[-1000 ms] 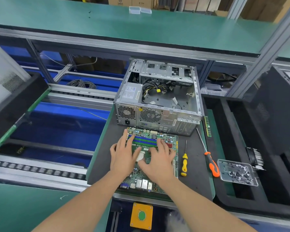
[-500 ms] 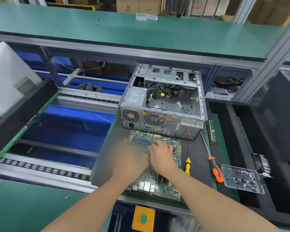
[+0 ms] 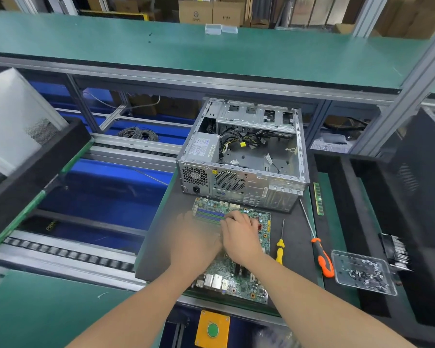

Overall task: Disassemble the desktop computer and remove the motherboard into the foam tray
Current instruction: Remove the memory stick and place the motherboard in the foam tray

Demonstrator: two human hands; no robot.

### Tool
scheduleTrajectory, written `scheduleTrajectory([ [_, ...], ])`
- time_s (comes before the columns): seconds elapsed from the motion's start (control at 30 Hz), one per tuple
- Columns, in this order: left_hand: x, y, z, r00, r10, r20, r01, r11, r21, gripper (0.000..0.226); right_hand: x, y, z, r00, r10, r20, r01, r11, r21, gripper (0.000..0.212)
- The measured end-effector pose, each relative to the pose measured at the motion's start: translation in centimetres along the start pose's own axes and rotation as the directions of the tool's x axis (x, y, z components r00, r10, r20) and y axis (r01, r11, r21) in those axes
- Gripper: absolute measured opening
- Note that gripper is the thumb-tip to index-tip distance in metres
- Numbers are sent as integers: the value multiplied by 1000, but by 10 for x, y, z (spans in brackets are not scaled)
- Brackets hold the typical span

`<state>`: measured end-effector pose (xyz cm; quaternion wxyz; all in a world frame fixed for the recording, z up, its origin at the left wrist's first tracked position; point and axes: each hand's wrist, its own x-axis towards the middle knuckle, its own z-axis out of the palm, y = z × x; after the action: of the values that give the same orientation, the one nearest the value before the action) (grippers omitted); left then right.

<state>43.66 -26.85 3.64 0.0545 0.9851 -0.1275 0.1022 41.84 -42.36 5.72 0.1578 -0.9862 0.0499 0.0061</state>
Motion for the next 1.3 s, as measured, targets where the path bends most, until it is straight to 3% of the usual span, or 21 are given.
scheduleTrajectory([
  [0.17, 0, 1, -2, 999, -38, -16, 37, 996, -80, 47, 2, 2, 3, 1000, -9, -16, 10, 1000, 29, 47],
  [0.33, 6, -3, -16, 981, -192, 3, 181, 922, -343, 30, -3, 8, 8, 998, -47, -37, 52, 992, 119, 46],
  [0.43, 13, -8, -32, 972, -234, 1, 199, 825, -528, 35, -10, 12, 10, 996, -57, -68, 68, 982, 178, 45],
  [0.57, 25, -3, -57, 968, -237, 88, 212, 574, -791, 37, -22, 13, 7, 995, -100, -29, 104, 971, 214, 44],
  [0.63, 29, 4, -67, 966, -211, 149, 239, 508, -828, 40, -28, 12, 3, 994, -106, 11, 99, 956, 276, 54],
  [0.73, 32, 20, -73, 944, -141, 297, 329, 418, -847, 44, -38, 14, -12, 999, -32, -6, 30, 856, 516, 68],
  [0.83, 33, 45, -71, 916, -36, 399, 388, 322, -864, 36, -48, 26, -36, 996, -8, -91, 69, 717, 694, 68],
  [0.93, 31, 83, -68, 897, 98, 431, 381, 324, -866, 32, -57, 51, -67, 993, 14, -116, 86, 579, 811, 61],
  [1.07, 27, 147, -62, 817, 287, 500, 451, 225, -864, 31, -79, 105, -102, 977, 146, -153, 34, 604, 796, 43],
  [1.17, 27, 198, -55, 742, 350, 572, 565, 134, -814, 33, -92, 144, -120, 957, 217, -194, -13, 696, 718, 40],
  [1.23, 30, 227, -49, 716, 369, 592, 585, 144, -798, 34, -94, 168, -129, 951, 242, -190, -62, 755, 653, 41],
  [1.3, 37, 250, -42, 721, 361, 591, 545, 231, -806, 38, -91, 194, -136, 946, 274, -172, -118, 787, 606, 42],
])
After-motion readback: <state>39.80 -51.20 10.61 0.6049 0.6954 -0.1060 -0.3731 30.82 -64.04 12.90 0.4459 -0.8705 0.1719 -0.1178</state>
